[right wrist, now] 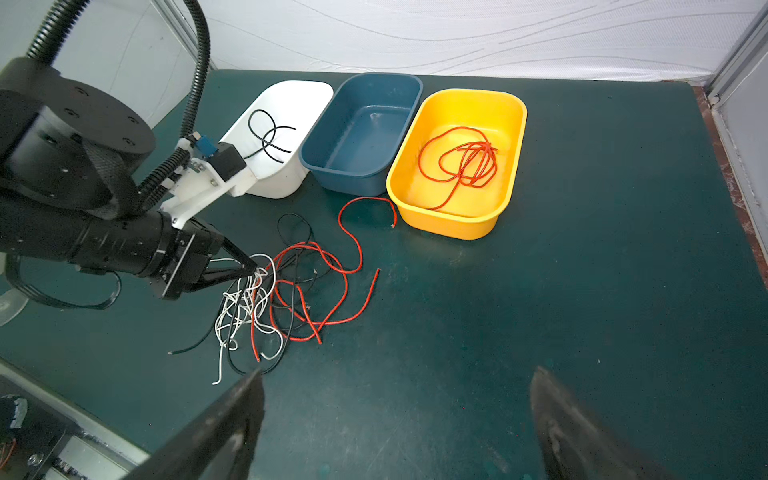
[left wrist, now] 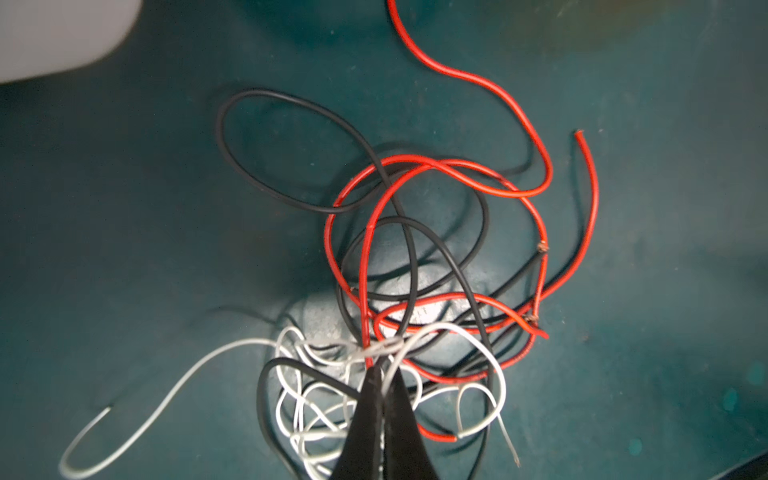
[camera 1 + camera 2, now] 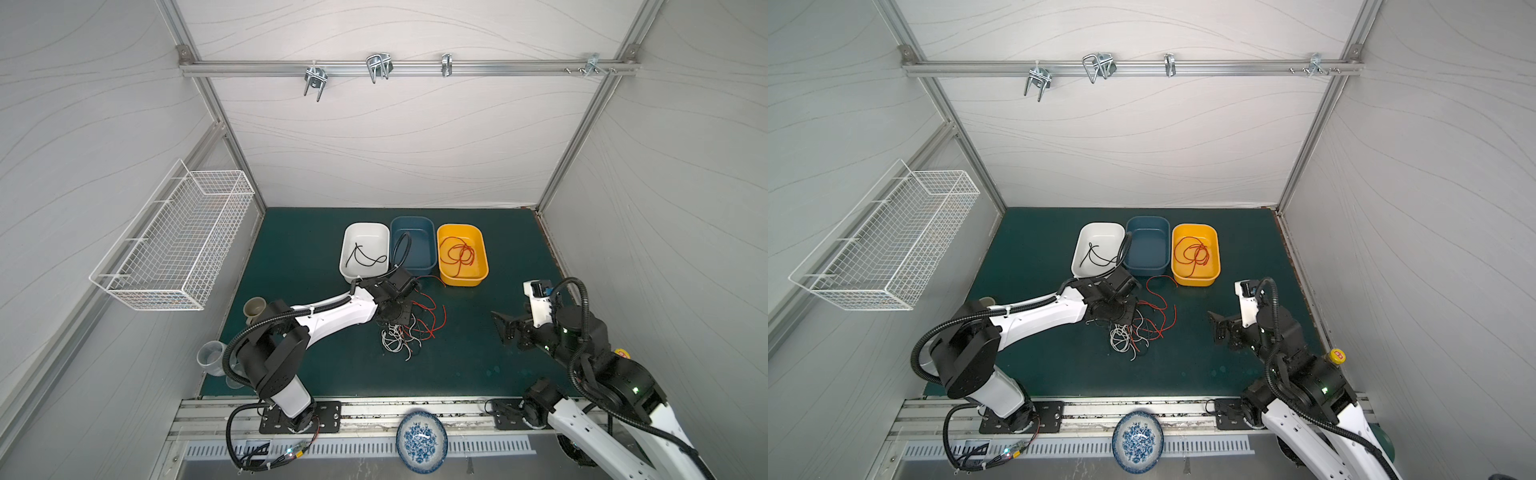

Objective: Untangle the cables
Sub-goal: 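Grasp the white wire in the pile with the left gripper and lift, then raise the white wire with the left gripper while the right gripper holds the pile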

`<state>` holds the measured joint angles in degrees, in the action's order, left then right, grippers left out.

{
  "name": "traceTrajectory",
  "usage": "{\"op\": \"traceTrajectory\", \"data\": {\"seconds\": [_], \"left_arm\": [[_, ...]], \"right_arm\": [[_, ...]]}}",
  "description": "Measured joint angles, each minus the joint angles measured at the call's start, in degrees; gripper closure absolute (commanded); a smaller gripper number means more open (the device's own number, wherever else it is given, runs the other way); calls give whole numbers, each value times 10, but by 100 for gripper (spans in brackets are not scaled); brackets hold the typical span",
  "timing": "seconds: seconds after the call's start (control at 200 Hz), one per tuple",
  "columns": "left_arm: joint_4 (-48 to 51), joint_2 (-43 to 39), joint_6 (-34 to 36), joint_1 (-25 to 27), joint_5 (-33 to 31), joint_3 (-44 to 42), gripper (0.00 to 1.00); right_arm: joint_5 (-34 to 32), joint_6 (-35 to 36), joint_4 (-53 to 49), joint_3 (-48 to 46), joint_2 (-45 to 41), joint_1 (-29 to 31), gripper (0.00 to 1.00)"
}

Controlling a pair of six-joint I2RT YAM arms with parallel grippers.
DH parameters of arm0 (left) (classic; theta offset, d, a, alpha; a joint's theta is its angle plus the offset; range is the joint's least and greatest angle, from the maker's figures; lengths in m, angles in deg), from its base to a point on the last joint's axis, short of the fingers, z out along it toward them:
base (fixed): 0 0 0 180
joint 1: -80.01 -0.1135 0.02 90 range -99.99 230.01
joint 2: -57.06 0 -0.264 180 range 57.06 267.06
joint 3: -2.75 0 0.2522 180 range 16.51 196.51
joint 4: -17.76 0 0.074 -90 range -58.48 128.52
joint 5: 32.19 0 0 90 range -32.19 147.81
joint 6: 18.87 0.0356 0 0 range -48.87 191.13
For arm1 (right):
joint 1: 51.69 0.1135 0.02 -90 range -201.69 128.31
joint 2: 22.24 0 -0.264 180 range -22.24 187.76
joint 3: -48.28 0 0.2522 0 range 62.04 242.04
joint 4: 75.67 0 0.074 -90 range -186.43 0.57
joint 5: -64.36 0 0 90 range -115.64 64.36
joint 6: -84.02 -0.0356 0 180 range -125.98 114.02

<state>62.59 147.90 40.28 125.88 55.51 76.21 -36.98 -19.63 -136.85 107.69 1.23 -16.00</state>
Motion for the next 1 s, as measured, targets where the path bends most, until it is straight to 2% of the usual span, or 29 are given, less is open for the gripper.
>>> {"op": "traceTrajectory", "data": {"seconds": [0.43, 0.705, 1.0], "left_arm": [[76, -145, 0, 0, -9, 76, 100], [132, -179, 7, 0, -6, 150, 100], [172, -193, 23, 0, -1, 293, 100]], "right_arm": [[0, 0, 3, -1, 0, 0, 1], [0, 0, 5, -2, 0, 0, 1], [1, 0, 5, -3, 0, 0, 1]]}}
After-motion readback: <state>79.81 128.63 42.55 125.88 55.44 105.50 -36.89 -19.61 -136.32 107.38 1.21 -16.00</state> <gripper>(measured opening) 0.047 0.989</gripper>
